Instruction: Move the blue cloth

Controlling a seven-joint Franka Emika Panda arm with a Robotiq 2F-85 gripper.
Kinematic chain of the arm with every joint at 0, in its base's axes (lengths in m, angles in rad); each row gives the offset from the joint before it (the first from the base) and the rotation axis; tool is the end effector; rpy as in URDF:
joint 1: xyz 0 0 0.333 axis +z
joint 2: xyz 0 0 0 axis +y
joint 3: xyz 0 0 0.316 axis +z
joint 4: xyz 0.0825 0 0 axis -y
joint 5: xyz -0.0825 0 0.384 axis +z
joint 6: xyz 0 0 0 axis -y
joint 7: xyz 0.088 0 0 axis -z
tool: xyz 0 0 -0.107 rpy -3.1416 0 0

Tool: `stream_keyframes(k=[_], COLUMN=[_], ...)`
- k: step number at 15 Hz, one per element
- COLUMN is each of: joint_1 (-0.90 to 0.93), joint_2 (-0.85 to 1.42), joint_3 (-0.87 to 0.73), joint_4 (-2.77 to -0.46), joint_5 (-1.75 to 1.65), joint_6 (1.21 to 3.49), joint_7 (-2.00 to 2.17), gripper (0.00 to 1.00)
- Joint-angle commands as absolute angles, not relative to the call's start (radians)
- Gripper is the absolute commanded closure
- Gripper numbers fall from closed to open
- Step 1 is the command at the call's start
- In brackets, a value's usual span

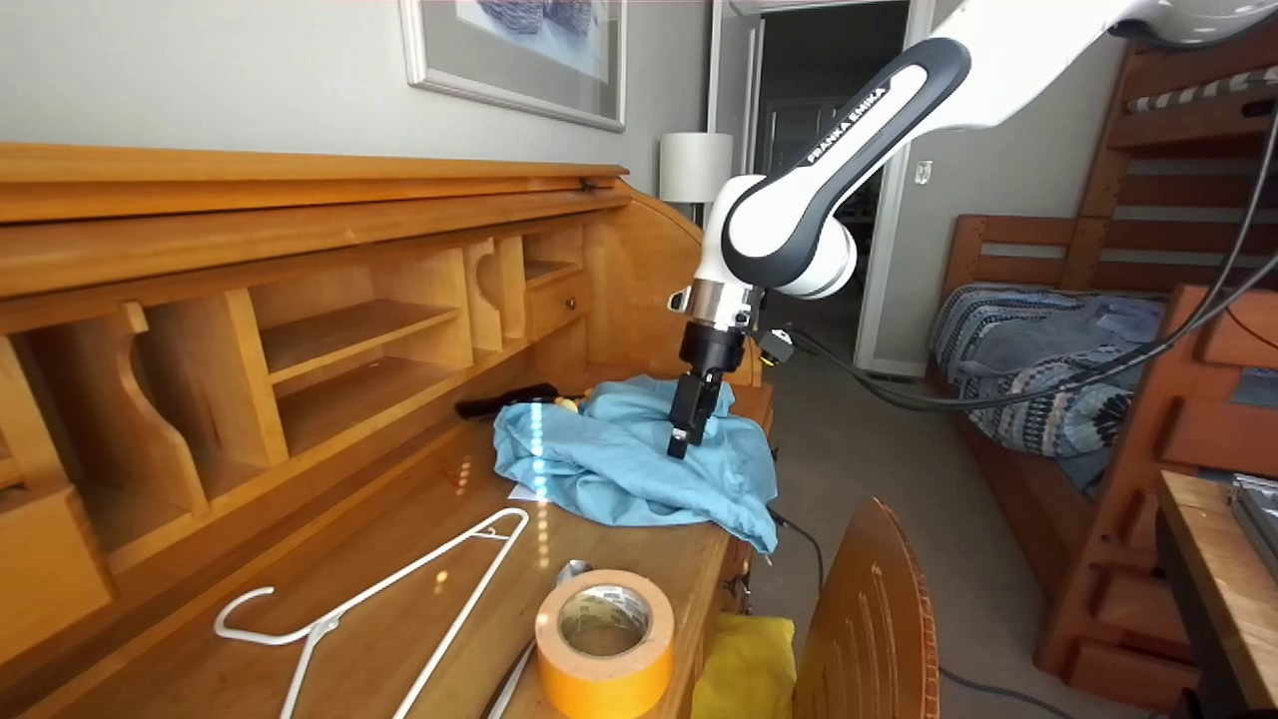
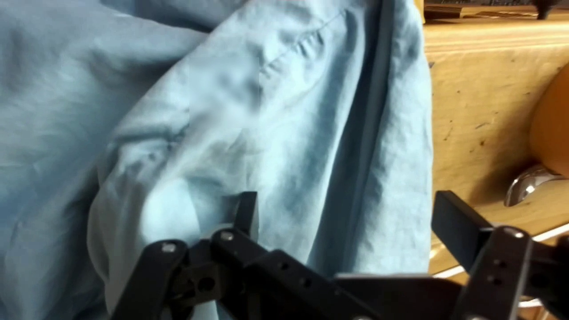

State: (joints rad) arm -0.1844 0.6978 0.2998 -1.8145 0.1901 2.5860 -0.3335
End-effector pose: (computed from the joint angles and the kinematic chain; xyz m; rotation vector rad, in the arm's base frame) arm 0.6560 0.0583 0.1767 -2.8364 -0.3059 -0.1756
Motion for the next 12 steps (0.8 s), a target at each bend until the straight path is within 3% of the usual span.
stream_keyframes(k=[1,12], joint_1=[-0.169,-0.176], joint_2=[0.696,0.750], joint_3=[0.282,0.353], joint_4=[-1.810,-1.786], joint_5=[0.211,0.199], joint_6=[2.578,2.800], joint_7=[-0.344,-0.382], gripper=[0.00,0.00])
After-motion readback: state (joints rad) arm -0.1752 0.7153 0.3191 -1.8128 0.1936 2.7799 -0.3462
